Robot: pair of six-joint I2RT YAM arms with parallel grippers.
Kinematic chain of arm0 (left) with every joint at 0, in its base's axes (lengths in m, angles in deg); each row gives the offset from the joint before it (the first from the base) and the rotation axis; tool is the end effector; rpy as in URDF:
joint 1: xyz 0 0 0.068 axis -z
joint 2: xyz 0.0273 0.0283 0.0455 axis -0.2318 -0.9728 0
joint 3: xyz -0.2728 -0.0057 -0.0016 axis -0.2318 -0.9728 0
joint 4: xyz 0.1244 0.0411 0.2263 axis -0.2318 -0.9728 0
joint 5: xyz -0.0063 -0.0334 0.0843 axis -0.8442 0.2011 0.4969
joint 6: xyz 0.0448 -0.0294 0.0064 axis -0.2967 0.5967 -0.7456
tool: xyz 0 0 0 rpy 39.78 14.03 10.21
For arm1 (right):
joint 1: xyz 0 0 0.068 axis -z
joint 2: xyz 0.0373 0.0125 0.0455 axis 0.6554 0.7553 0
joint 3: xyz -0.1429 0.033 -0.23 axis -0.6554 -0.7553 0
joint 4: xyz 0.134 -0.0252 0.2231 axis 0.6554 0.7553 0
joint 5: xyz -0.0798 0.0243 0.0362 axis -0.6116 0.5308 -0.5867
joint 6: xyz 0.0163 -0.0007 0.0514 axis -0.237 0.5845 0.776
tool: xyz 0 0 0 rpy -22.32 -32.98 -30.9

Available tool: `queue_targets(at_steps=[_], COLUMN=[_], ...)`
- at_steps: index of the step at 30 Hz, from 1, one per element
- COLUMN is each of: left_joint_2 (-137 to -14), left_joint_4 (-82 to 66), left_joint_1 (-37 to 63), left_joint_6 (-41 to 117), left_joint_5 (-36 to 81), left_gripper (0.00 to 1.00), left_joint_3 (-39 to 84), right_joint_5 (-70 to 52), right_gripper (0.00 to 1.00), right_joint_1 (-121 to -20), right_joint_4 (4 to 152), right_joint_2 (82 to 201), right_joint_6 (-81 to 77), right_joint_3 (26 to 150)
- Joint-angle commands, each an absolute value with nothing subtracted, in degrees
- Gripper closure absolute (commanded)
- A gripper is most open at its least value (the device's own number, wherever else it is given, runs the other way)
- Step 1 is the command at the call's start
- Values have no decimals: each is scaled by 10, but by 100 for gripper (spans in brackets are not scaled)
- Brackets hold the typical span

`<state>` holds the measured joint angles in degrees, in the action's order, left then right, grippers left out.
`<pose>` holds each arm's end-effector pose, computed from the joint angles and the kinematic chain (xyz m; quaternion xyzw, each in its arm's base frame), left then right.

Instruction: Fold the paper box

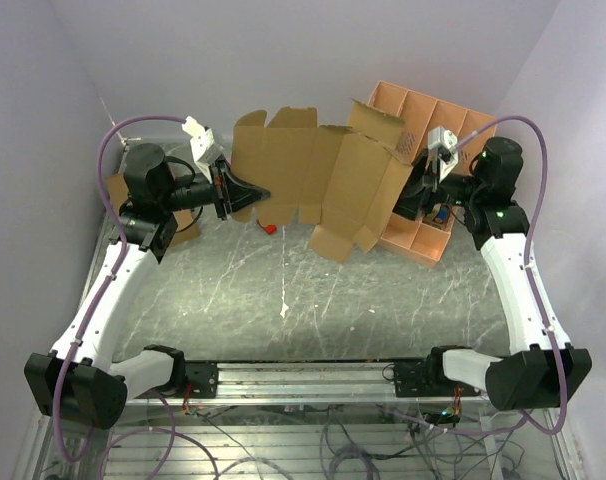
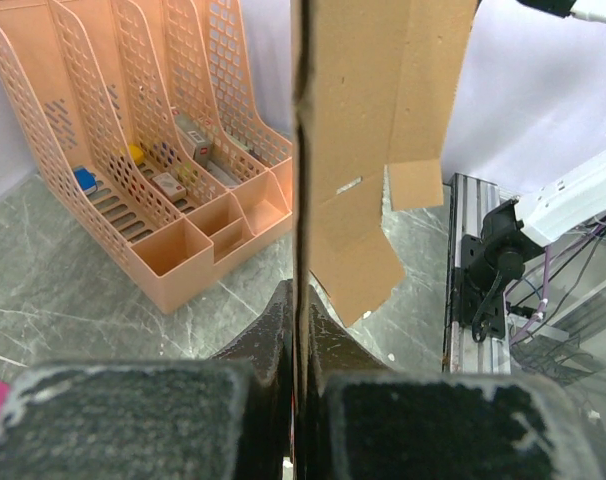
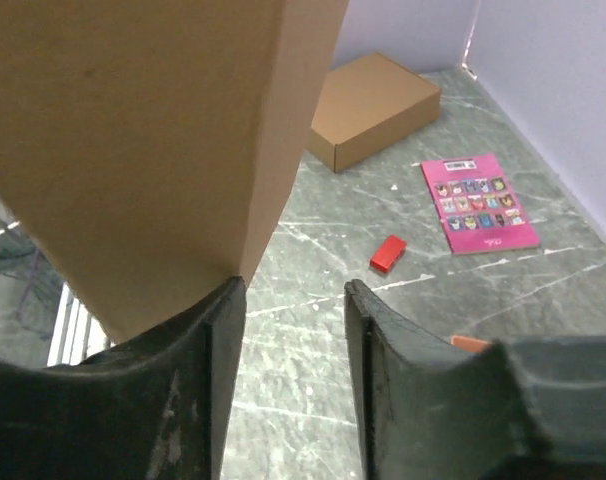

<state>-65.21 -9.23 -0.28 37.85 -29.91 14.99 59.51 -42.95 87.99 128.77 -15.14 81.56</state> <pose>0.2310 -0.0858 0.4128 0.3709 0.5994 -0.4752 0.5267 0.2456 0.0432 0.4104 -0.4419 0.5693 0.4501 0.5273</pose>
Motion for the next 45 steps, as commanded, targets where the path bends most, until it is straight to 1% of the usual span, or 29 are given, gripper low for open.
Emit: queue_targets(at_steps=[1, 2, 3, 5, 7, 11, 17, 19, 24, 29, 31, 33, 36, 42, 45], left_joint_2=[-645, -645, -645, -646, -647, -648, -650, -651, -651, -647, -649, -650, -649, -648, -651], left_joint_4=[-107, -120, -126, -131, -118, -84, -101, -94, -79, -102, -95, -78, -54, -66, -83], left_joint_1=[-10, -10, -10, -10, -10, -10, -10, -10, -10, -10, -10, -10, -8, 2, 4], left_joint_6=[361, 354, 348, 343, 353, 376, 366, 372, 383, 364, 369, 379, 398, 390, 377], left_joint_5=[-292, -288, -288, -286, -289, -293, -295, -298, -302, -297, -300, -303, -305, -295, -281], left_gripper=[93, 93, 93, 93, 93, 93, 93, 93, 93, 93, 93, 93, 93, 93, 93], left_joint_3=[159, 163, 165, 168, 164, 159, 166, 164, 159, 161, 158, 152, 144, 145, 151], right_joint_5=[615, 612, 615, 615, 615, 615, 586, 580, 572, 590, 591, 586, 583, 567, 590], right_gripper=[51, 49, 47, 46, 44, 40, 32, 31, 30, 29, 29, 29, 31, 32, 29], right_joint_1=[-433, -433, -433, -433, -434, -443, -479, -485, -489, -490, -492, -497, -500, -516, -521], right_joint_4=[1042, 1135, 1187, 1248, 1250, 1205, 1266, 1254, 1164, 1182, 1149, 1083, 1046, 1043, 1081], right_joint_2=[1301, 1309, 1317, 1322, 1321, 1307, 1309, 1307, 1305, 1312, 1305, 1298, 1300, 1310, 1311], right_joint_6=[-276, -336, -382, -437, -443, -405, -471, -457, -372, -368, -329, -271, -232, -220, -270], right_joint_3=[890, 912, 930, 948, 946, 932, 951, 948, 932, 941, 925, 901, 885, 887, 901])
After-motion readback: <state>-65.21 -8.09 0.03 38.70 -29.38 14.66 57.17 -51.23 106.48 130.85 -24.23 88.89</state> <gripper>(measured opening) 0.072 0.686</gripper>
